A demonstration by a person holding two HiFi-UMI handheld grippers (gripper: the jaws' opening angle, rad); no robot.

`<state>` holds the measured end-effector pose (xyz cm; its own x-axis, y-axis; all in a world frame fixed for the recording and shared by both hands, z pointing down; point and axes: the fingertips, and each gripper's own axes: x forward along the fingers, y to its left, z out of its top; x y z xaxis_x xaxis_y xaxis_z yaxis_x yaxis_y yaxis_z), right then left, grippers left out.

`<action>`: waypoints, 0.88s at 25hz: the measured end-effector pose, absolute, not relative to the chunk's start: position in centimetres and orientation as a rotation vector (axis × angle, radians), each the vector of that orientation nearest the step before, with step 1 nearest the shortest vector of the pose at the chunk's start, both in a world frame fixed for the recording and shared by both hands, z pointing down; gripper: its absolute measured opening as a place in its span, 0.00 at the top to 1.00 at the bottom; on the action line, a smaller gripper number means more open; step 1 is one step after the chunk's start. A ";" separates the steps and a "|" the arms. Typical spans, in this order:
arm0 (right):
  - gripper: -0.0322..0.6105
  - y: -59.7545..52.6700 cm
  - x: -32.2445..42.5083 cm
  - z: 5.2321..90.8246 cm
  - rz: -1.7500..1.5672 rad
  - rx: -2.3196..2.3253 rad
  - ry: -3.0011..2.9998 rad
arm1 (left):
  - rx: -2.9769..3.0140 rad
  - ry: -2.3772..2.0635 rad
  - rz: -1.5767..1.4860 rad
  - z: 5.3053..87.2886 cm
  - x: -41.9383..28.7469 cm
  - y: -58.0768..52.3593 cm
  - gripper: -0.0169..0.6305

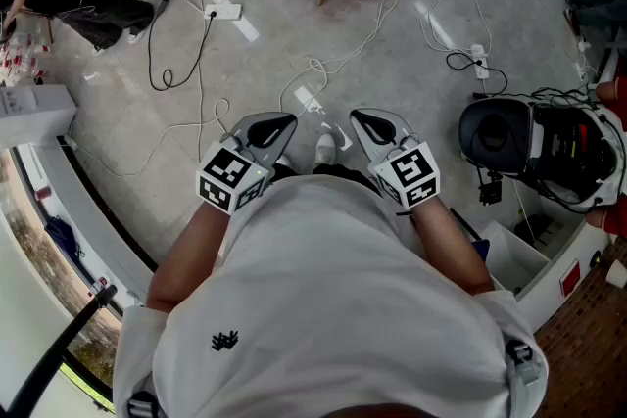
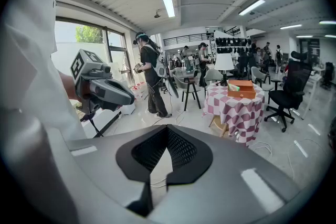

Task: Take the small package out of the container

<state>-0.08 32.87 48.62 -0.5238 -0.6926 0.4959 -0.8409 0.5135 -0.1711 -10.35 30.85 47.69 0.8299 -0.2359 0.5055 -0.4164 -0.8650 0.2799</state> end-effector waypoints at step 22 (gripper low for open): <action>0.90 13.3 7.6 51.3 0.558 1.334 -2.231 | 2.698 -0.405 0.565 47.1 -3.6 9.6 0.88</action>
